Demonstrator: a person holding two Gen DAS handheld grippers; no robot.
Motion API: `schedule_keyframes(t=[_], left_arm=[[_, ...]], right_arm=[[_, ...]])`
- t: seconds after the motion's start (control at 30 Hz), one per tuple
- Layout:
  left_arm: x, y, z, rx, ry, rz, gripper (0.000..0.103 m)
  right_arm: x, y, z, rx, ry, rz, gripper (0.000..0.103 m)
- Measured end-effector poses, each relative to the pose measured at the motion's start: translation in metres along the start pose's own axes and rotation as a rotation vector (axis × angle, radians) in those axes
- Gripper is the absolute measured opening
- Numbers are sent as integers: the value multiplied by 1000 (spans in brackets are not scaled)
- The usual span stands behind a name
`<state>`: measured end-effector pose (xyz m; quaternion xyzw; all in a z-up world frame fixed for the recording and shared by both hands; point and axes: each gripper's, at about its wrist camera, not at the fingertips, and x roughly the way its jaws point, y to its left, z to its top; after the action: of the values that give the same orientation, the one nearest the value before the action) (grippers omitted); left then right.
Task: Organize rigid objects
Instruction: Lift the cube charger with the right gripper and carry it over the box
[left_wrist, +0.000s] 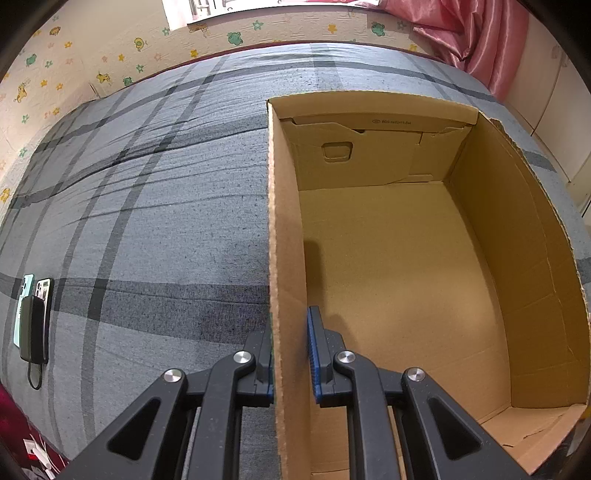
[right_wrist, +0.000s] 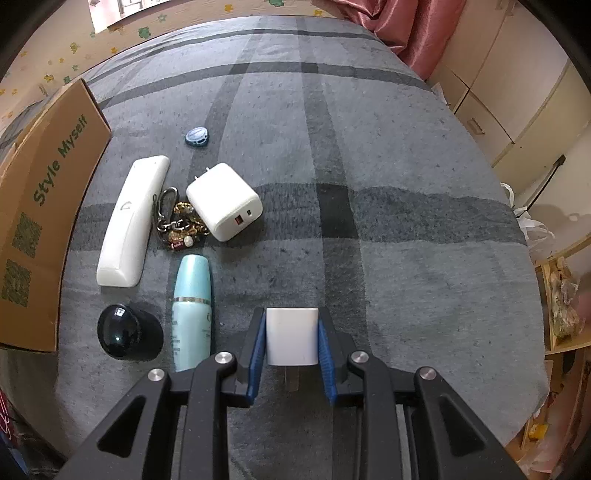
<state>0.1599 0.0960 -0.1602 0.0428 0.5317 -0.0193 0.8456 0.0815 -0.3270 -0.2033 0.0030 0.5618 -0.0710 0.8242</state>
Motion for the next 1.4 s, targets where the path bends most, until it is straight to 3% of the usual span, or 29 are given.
schedule_keyframes(t=[0.67, 1.4], left_arm=[[0, -1, 1, 1, 2, 3, 14], [-1, -2, 1, 2, 4, 5, 14]], right_arm=[[-46, 19, 24, -29, -61, -6, 27], [-105, 107, 82, -161, -186, 98, 27]])
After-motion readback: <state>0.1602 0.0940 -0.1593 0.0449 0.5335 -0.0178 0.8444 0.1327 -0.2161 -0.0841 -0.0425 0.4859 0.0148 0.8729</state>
